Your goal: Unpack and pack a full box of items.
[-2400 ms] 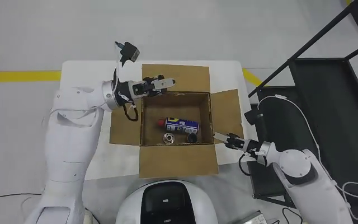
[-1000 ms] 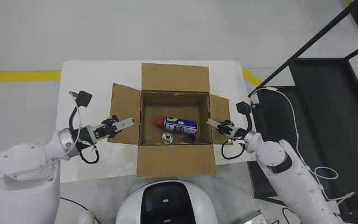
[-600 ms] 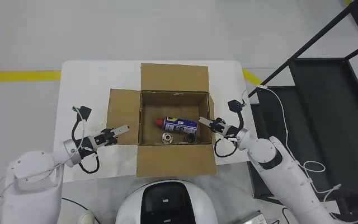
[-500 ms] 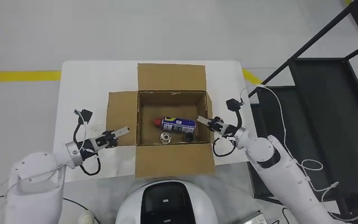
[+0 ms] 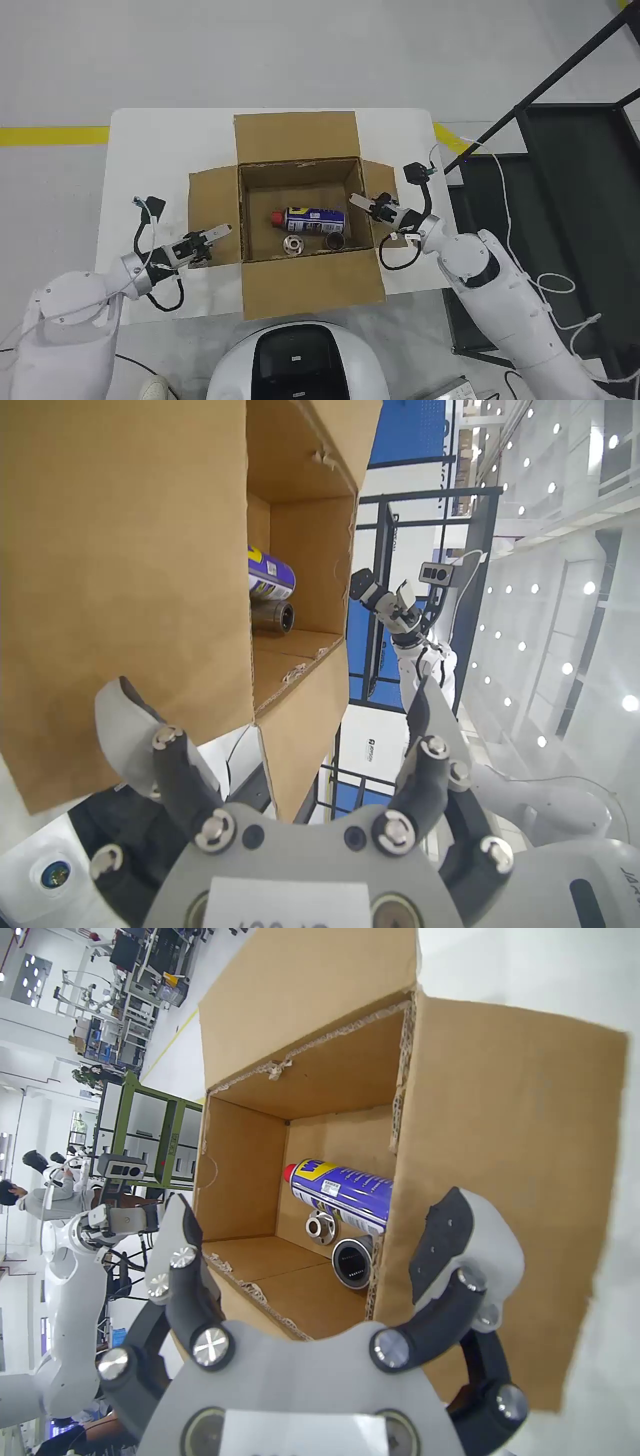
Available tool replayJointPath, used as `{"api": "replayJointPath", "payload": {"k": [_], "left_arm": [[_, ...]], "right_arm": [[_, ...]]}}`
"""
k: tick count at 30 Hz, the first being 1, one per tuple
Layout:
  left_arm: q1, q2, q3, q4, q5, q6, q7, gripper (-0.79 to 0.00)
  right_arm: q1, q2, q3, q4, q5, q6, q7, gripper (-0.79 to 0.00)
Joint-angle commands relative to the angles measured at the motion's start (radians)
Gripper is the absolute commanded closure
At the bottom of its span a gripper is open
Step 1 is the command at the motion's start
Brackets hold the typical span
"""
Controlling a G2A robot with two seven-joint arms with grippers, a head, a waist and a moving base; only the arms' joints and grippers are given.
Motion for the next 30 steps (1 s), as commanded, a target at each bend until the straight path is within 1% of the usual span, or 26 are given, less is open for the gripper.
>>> {"api": "replayJointPath", "payload": {"k": [1, 3, 4, 6, 7, 9, 11, 13, 16, 19, 22, 30], "left_arm": [[0.003, 0.003, -0.038, -0.041, -0.040, -0.011, 0.012, -0.785], [0.000, 0.005, -0.072, -0.072, -0.110, -0.038, 0.024, -0.785], [-0.004, 0.004, -0.075, -0.085, -0.182, -0.061, 0.021, -0.785], [-0.014, -0.005, -0.078, -0.056, -0.420, -0.132, 0.048, -0.785], [-0.016, -0.006, -0.084, -0.042, -0.462, -0.166, 0.048, -0.785], [-0.021, -0.004, -0.088, -0.027, -0.481, -0.212, 0.032, -0.785], [-0.020, -0.006, -0.080, -0.006, -0.538, -0.248, 0.051, -0.785], [-0.015, -0.006, -0.077, 0.013, -0.532, -0.270, 0.078, -0.785], [-0.013, -0.006, -0.076, 0.017, -0.522, -0.275, 0.088, -0.785], [-0.013, -0.006, -0.076, 0.017, -0.522, -0.275, 0.088, -0.785], [-0.013, -0.006, -0.076, 0.017, -0.522, -0.275, 0.088, -0.785], [-0.013, -0.006, -0.076, 0.017, -0.522, -0.275, 0.088, -0.785]], "right_arm": [[-0.016, 0.005, 0.024, -0.055, -0.023, 0.012, 0.013, -0.785], [-0.029, 0.009, 0.050, -0.114, -0.042, 0.015, 0.031, -0.785], [-0.033, 0.011, 0.059, -0.143, -0.053, 0.013, 0.046, -0.785], [-0.029, 0.015, 0.066, -0.197, -0.076, 0.007, 0.086, -0.785], [-0.019, 0.016, 0.062, -0.218, -0.095, 0.006, 0.115, -0.785], [0.019, 0.017, 0.036, -0.246, -0.141, 0.014, 0.186, -0.785], [0.071, 0.014, -0.017, -0.235, -0.190, 0.055, 0.269, -0.785], [0.146, 0.006, -0.095, -0.214, -0.234, 0.085, 0.346, -0.785], [0.251, -0.014, -0.210, -0.142, -0.255, 0.098, 0.404, -0.785], [0.333, -0.035, -0.307, -0.085, -0.285, 0.094, 0.415, -0.785], [0.385, -0.056, -0.381, -0.053, -0.285, 0.069, 0.397, -0.785], [0.385, -0.056, -0.381, -0.053, -0.285, 0.069, 0.397, -0.785]]}}
